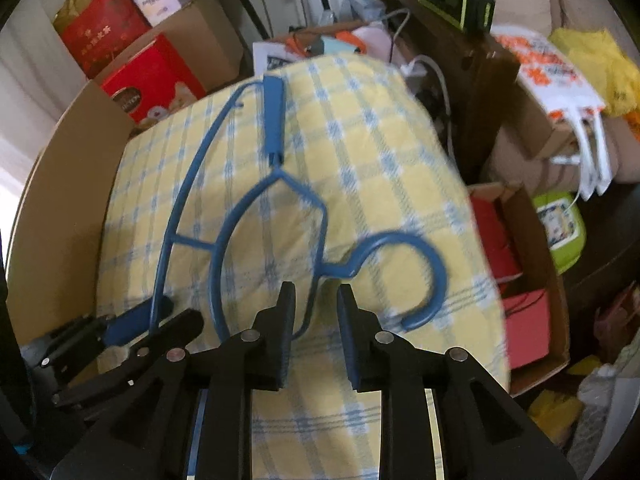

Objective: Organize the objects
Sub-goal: 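Close the left gripper on the hanger's bar and lift it, then carry the blue hanger into the box and open the left gripper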

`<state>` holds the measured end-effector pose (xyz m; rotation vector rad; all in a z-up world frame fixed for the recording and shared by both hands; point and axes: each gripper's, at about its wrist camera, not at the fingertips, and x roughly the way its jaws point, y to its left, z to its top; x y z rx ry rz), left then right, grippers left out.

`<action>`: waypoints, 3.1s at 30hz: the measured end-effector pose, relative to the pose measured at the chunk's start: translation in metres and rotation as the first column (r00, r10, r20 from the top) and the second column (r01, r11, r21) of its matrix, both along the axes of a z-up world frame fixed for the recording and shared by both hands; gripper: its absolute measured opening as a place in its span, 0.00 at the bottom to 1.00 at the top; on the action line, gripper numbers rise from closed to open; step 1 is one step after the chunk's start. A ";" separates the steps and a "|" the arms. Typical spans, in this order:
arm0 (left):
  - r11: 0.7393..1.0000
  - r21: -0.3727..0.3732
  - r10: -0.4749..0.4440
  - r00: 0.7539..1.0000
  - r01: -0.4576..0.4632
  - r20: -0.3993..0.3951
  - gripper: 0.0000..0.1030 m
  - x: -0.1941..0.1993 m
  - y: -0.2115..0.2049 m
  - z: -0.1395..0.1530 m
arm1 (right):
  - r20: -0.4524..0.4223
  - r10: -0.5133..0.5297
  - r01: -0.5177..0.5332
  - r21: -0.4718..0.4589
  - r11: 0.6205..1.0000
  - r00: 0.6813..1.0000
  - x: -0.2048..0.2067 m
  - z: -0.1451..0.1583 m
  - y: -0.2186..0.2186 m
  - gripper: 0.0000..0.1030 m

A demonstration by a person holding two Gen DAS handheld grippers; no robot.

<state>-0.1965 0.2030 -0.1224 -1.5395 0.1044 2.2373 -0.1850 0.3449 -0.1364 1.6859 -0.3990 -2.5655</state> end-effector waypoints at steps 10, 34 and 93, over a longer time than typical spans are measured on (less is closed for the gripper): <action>1.000 -0.015 -0.011 0.999 0.010 -0.050 0.08 0.008 -0.002 0.011 | -0.067 -0.020 0.017 -0.039 0.999 0.998 0.007 0.003 0.003 0.12; 0.995 0.088 0.060 0.976 -0.043 -0.210 0.09 0.026 -0.064 0.121 | -0.270 0.067 -0.073 -0.015 0.997 0.961 0.023 0.117 -0.045 0.11; 0.948 0.054 0.317 0.934 -0.313 -0.164 0.09 -0.016 -0.296 0.105 | -0.239 0.360 -0.369 0.004 0.929 0.902 -0.042 0.109 -0.293 0.12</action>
